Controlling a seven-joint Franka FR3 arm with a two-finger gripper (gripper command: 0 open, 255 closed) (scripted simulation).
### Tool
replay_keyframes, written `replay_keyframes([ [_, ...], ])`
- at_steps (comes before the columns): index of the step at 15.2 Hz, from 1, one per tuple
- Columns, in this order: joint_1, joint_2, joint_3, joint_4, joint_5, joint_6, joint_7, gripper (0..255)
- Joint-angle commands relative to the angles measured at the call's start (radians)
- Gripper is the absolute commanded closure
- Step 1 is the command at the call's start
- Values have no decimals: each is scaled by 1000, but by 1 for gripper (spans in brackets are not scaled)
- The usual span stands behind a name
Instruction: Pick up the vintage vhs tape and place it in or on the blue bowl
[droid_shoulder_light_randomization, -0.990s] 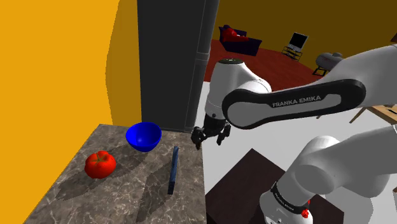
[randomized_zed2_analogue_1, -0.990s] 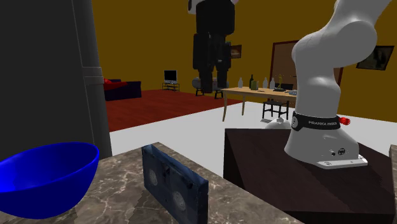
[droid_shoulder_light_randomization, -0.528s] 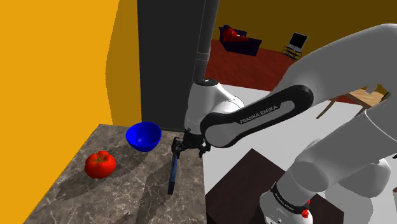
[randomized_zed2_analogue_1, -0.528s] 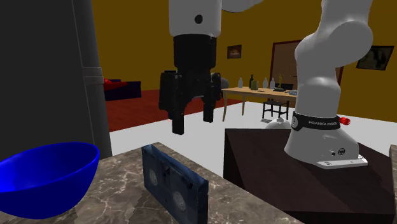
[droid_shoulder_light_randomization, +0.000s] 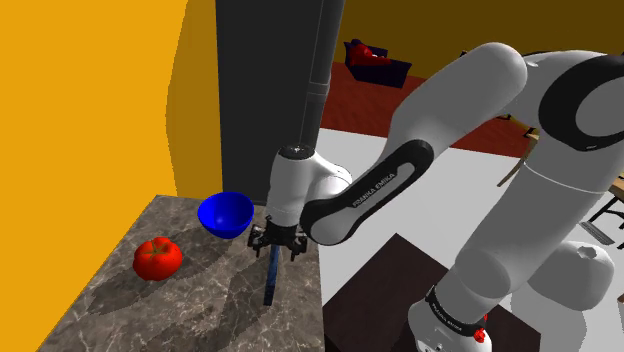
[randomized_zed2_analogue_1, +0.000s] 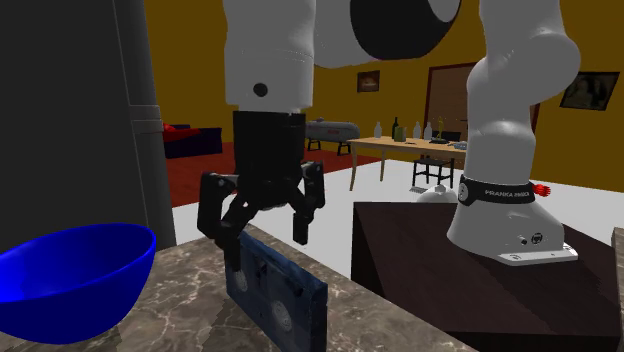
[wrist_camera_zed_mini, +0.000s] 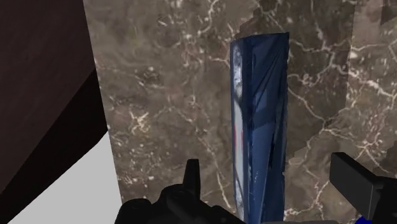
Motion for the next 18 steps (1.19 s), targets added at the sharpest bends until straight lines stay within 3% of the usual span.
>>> replay_keyframes([
  [1, 8, 47, -18, 6, -65, 27, 47, 0],
  [5, 37, 109, -60, 10, -157, 67, 113, 0],
  [12, 37, 109, -60, 9, -156, 67, 112, 0],
  [13, 37, 109, -60, 9, -156, 67, 112, 255],
  [18, 37, 109, -60, 9, -156, 67, 112, 255],
])
